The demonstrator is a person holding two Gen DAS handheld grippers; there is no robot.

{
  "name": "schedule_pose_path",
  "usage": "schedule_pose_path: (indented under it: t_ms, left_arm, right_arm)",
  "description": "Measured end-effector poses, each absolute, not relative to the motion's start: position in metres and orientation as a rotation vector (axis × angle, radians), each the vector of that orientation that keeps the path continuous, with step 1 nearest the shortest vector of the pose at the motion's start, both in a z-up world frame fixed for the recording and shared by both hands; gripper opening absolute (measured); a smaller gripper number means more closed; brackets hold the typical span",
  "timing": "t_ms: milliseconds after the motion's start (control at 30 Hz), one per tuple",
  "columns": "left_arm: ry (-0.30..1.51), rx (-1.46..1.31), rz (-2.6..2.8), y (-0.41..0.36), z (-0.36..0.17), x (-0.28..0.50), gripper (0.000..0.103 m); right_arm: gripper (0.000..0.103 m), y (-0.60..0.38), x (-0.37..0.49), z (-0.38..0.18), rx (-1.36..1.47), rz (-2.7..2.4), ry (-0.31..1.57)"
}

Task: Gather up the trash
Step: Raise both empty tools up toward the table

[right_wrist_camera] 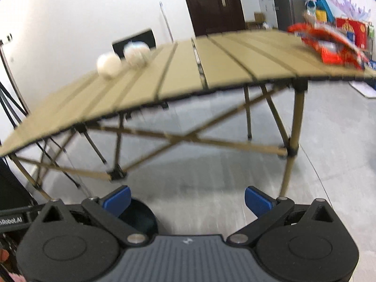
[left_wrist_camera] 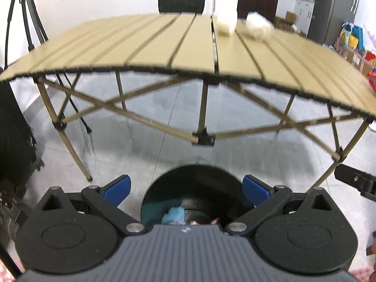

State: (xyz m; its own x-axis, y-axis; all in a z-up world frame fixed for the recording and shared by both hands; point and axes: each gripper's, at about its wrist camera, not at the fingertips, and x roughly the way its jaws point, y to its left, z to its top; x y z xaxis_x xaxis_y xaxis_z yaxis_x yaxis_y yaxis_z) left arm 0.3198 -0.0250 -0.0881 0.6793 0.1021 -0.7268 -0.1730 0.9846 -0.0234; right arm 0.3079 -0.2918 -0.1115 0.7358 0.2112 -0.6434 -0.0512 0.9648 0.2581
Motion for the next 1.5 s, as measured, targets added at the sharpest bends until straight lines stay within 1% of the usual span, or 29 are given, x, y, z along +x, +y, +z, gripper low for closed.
schedule_pose_path:
  t_ms: [300, 567, 700, 967, 1333, 1500]
  left_arm:
    - [0.682, -0.07, 0.17, -0.018, -0.048, 0.324, 0.103]
    - [0.626, -0.093, 0.179, -0.004, -0.03, 0.341, 0.103]
    - [0.618, -0.095, 0.19, 0.001, -0.027, 0.358, 0.103]
    - [0.614, -0.118, 0.19, 0.016, -0.019, 0.394, 0.103]
    - [0.639, -0.172, 0.22, 0.052, -0.017, 0.451, 0.103]
    - [0.648, -0.194, 0.224, 0.063, -0.014, 0.478, 0.103]
  right_arm:
    - [0.103, -0.285, 0.317, -0.074, 0.262, 0.208, 0.58]
    - [0.103, -0.276, 0.341, -0.049, 0.231, 0.191, 0.466]
    - [0.103, -0.274, 0.356, -0.047, 0.244, 0.201, 0.462]
    - [0.103, -0.26, 0.387, -0.042, 0.184, 0.16, 0.418]
    - [0.103, -0.227, 0.459, -0.046, 0.126, 0.167, 0.449]
    - [0.103, -0.205, 0.496, -0.035, 0.099, 0.164, 0.431]
